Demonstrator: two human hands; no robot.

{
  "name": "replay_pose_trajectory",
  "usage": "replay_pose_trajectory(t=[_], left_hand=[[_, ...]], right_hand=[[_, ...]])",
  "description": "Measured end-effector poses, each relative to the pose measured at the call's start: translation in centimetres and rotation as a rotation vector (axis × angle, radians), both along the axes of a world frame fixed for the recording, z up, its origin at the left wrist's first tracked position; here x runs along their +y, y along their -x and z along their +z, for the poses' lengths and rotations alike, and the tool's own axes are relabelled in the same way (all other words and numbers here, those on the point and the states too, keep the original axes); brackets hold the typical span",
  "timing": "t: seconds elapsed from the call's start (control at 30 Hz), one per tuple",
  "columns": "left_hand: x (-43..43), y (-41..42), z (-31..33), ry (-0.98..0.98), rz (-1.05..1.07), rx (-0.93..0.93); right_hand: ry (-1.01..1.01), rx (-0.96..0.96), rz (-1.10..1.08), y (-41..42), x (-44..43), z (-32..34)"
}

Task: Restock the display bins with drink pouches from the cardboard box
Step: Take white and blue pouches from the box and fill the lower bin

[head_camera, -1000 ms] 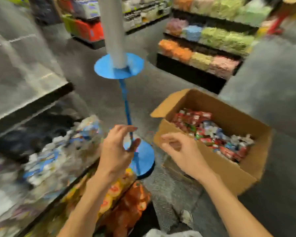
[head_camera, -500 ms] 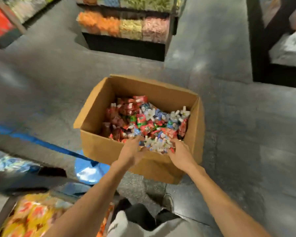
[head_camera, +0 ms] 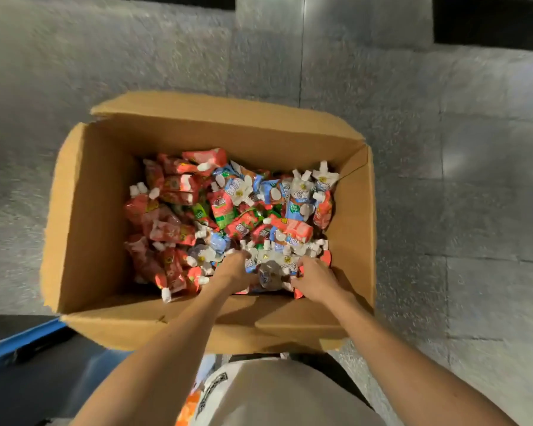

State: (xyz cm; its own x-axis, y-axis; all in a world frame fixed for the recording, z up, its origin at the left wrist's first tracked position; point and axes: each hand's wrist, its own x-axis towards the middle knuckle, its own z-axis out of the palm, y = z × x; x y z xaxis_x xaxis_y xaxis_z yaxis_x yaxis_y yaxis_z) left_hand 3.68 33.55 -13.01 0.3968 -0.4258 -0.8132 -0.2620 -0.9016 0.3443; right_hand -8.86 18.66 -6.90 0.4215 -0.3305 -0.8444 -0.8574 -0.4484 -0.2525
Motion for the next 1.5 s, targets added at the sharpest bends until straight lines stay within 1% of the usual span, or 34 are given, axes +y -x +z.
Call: replay_pose_trajectory(t=[0.07, 0.17, 0.23, 0.3, 0.37, 0.47, 0.57, 0.63, 0.7, 0.77, 0.83, 0.93, 1.07, 1.13, 1.2, 1.27, 1.33, 1.37, 1.43, 1.5], left_hand=[[-0.9, 0.0, -1.8, -0.004, -0.068, 0.072], [-2.4, 1.0, -4.0, 0.002, -0.154, 0.149], [-3.3, 1.8, -5.0, -0.052, -0.26, 0.146], [-3.8, 2.9, -5.5, -0.095, -0.35, 0.089], [-3.9, 3.6, -5.5, -0.096, -0.372, -0.011], [-3.6, 3.8, -6.2, -0.025, -0.397, -0.133], [-4.0, 2.4, -6.8, 0.057, -0.345, -0.122], [-4.4, 1.4, -7.0, 0.068, -0.398, -0.105], [-4.5, 1.0, -7.1, 0.06, -0.44, -0.097], [-4.4, 0.9, -7.0, 0.049, -0.474, -0.092], [-4.4, 1.1, -6.9, 0.035, -0.469, -0.085], [-4.9, 1.3, -7.1, 0.05, -0.512, -0.135], [-4.1, 0.1, -6.3, 0.132, -0.333, -0.066], [-3.6, -1.1, -5.5, 0.212, -0.257, -0.037], [-3.2, -2.8, -4.4, 0.27, -0.135, -0.001], [-3.0, -4.6, -3.1, 0.32, 0.075, 0.081], [-3.0, -6.2, -1.1, 0.382, 0.237, 0.156], [-3.0, -6.9, 0.1, 0.42, 0.273, 0.186], [-3.1, -7.7, 3.0, 0.493, 0.32, 0.238], [-3.0, -8.1, 6.3, 0.552, 0.379, 0.264]], right_hand=[[0.018, 0.06, -0.051, -0.7, -0.2, -1.8], [0.081, 0.148, -0.266, -1.0, -0.8, -4.0], [0.126, 0.192, -0.351, -1.0, -1.1, -5.5], [0.126, 0.214, -0.359, -0.9, -1.1, -6.7], [0.126, 0.241, -0.308, -1.0, -1.1, -7.4], [0.172, 0.258, -0.173, -0.9, -1.1, -7.9], [0.212, 0.238, 0.079, 0.2, -0.8, -7.6], [0.199, 0.233, 0.242, 1.0, -0.3, -7.3], [0.135, 0.261, 0.387, 1.5, 0.0, -6.9], [0.082, 0.283, 0.42, 1.6, 0.0, -7.0], [0.087, 0.262, 0.42, 1.5, -0.2, -7.3], [0.101, 0.23, 0.418, 1.9, -0.1, -7.9], [0.068, 0.173, 0.37, 2.9, -0.3, -8.4], [0.036, 0.15, 0.272, 2.7, -0.7, -8.1], [0.004, 0.142, 0.061, 2.2, -1.4, -7.5], [-0.031, 0.09, -0.225, 1.5, -2.2, -6.4], [-0.11, -0.021, -0.544, 0.5, -2.6, -5.0], [-0.138, -0.074, -0.651, -0.2, -2.7, -4.1], [-0.196, -0.147, -0.792, -1.7, -2.8, -2.2], [-0.306, -0.2, -0.916, -3.1, -3.0, -0.3]])
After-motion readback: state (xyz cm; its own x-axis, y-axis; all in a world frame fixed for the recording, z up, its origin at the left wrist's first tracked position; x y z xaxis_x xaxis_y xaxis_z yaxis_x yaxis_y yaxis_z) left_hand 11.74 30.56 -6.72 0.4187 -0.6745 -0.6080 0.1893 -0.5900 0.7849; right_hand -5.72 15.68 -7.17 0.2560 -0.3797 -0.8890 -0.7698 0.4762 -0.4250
